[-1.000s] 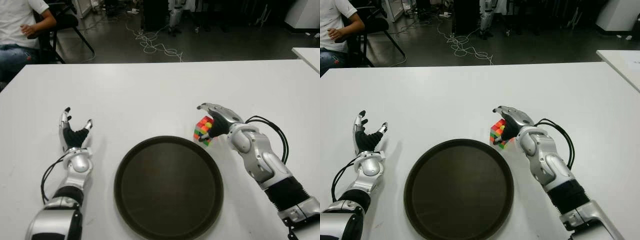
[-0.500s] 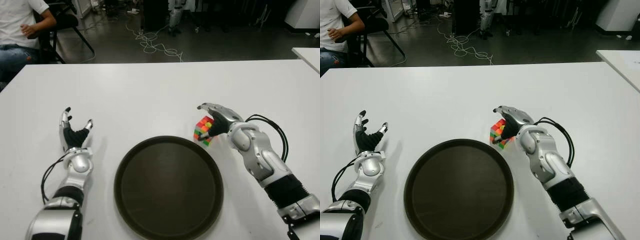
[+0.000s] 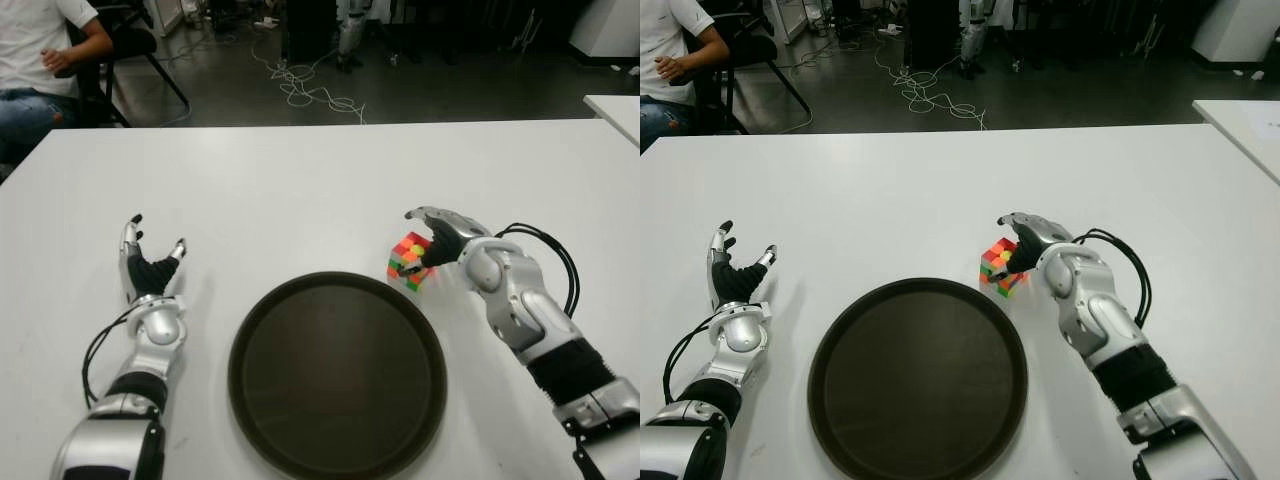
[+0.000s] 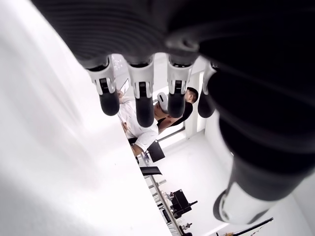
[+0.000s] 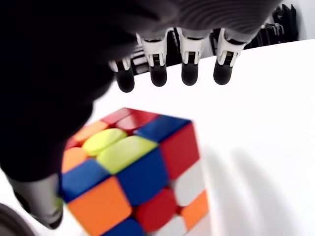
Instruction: Pick up the Rubik's Cube and put it in the plate
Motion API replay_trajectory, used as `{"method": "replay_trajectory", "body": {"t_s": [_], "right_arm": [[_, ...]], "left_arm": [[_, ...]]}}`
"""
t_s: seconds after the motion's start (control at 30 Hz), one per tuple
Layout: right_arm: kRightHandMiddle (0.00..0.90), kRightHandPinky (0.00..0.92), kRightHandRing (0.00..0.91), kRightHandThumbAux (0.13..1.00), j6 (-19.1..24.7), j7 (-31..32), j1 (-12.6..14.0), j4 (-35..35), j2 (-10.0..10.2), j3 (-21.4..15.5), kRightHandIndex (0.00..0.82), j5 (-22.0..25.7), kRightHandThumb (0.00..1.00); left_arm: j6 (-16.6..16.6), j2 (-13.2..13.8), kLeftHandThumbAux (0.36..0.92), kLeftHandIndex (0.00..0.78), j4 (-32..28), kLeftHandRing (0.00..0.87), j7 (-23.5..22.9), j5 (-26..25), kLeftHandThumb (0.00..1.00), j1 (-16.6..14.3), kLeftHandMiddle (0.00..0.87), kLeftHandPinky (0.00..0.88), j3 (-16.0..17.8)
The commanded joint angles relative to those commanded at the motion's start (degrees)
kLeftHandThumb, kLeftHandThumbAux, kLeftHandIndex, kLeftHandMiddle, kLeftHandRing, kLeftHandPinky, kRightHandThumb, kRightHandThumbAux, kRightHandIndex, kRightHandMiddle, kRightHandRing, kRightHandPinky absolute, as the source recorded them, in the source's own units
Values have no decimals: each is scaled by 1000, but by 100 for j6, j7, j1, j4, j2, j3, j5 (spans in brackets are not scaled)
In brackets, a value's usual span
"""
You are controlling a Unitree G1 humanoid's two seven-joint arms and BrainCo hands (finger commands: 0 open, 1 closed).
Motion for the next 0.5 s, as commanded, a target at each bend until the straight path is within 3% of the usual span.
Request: {"method": "replay_trajectory", "body": {"t_s": [0.33,0.5], "right_arm": [[28,39,35,641,36,289,-71,-175,-159,52,3,-56,0],[27,31,32,639,39,367,-91,-182,-184,52,4,-56,0]], "left_arm": [[-54,-22,748,88,-15,129,-55,-54,0,4,121,148,40],[-48,-25,742,82,-10,126,-40,-44,0,1,114,133,38]]}}
